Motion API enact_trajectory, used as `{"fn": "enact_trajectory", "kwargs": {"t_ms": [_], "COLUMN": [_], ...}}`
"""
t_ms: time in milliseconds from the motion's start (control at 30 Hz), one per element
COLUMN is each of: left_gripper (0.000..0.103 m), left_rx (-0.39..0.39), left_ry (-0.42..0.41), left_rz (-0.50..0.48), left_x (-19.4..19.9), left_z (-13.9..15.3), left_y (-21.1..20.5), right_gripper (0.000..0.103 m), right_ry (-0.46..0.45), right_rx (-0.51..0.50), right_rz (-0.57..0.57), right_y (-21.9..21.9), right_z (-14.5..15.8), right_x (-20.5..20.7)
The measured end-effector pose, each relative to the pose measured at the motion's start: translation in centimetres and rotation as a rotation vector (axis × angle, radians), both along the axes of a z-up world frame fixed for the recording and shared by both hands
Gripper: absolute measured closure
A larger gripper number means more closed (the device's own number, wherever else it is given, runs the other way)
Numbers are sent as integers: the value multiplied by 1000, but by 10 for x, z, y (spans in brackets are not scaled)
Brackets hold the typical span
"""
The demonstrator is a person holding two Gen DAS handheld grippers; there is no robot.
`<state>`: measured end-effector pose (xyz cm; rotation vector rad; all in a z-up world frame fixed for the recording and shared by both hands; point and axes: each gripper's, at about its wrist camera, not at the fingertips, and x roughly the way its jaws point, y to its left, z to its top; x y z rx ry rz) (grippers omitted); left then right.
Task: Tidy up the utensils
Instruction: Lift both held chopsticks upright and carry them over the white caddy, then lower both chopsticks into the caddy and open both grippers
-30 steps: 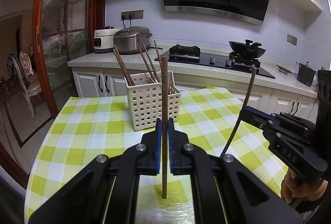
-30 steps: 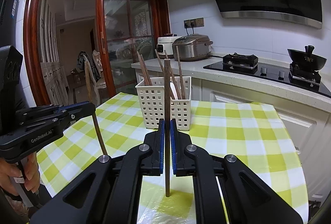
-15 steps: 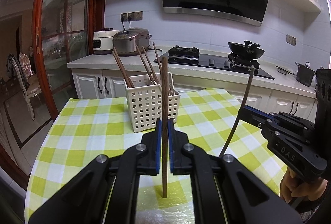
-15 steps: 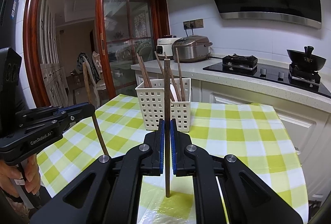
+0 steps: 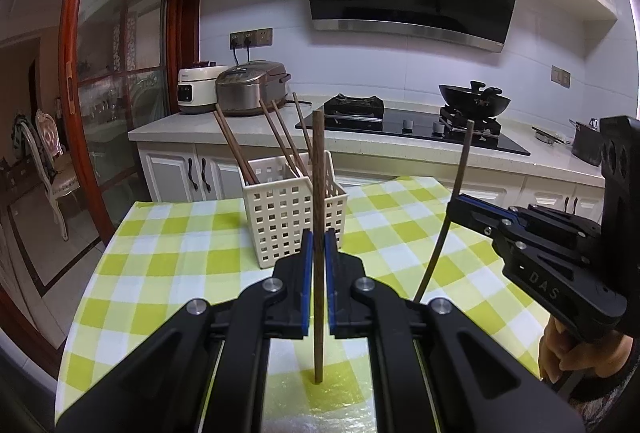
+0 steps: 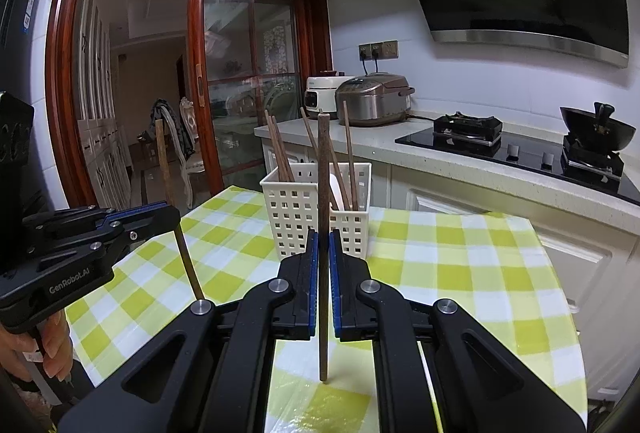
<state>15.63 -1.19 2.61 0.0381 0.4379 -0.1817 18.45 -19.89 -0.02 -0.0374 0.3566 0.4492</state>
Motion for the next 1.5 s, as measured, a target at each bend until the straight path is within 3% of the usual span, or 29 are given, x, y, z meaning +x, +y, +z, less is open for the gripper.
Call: {"fn": "enact_trajectory", "kwargs": {"t_ms": [267, 667, 1200, 1500], "left_gripper": [97, 97, 97, 97], "left_rx": [-1, -25, -89, -108], "left_ry": [-18, -57, -148, -163], "left_rz": [-6, -4, 63, 121], "left_x": [9, 47, 125, 168], "left_z": [12, 54, 136, 136], "left_y": [0, 12, 26, 33], "right_gripper": [96, 96, 96, 96], "right_ry": [-9, -25, -68, -60], "right_rx": [-6, -12, -27, -33], "right_rz": [5, 4, -3, -5], "right_y": [4, 18, 47, 56], "right_z": [11, 43, 96, 95], "right_x": [19, 67, 146, 178]}}
